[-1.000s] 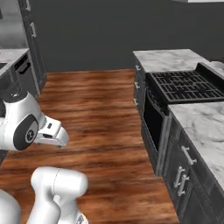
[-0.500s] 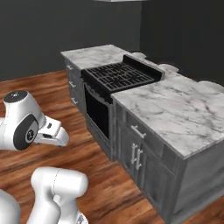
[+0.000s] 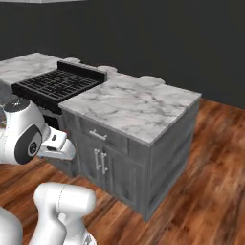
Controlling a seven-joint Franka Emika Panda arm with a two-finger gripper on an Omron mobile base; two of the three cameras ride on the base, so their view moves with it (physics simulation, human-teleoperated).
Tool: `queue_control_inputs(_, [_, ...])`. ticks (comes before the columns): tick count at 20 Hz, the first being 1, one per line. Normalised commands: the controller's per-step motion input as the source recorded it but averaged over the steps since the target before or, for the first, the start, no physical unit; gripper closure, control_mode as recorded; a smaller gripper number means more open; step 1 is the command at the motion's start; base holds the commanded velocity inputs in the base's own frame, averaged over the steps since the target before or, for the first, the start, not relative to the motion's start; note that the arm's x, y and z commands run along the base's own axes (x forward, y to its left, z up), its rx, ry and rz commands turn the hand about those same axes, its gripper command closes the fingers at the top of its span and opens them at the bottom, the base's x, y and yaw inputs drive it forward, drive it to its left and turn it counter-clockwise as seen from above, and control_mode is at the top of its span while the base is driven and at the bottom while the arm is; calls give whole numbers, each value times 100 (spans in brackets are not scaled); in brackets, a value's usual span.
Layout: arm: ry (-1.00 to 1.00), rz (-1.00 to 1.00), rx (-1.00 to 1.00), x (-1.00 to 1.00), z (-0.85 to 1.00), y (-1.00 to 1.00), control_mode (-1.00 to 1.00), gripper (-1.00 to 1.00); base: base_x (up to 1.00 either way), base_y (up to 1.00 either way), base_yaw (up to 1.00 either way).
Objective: Take a sugar cube from the saucer and place it inside the coffee. Then, grab milk from the fridge and place it next to the coffee on the counter to sweeten the coffee.
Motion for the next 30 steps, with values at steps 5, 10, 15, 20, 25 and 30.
queue_control_inputs(5, [0,0,0,0,0,0,100,-100,0,2,-67])
queue_control_inputs(10, [0,0,0,0,0,0,100,-100,1,38,-59])
queue_control_inputs(15, [0,0,0,0,0,0,100,-100,1,81,-38])
queue_control_inputs(20, [0,0,0,0,0,0,100,-100,12,70,-34])
queue_control_inputs(25, [0,0,0,0,0,0,100,-100,19,-25,-69])
queue_control_inputs(30, [0,0,0,0,0,0,100,-100,37,-8,-81])
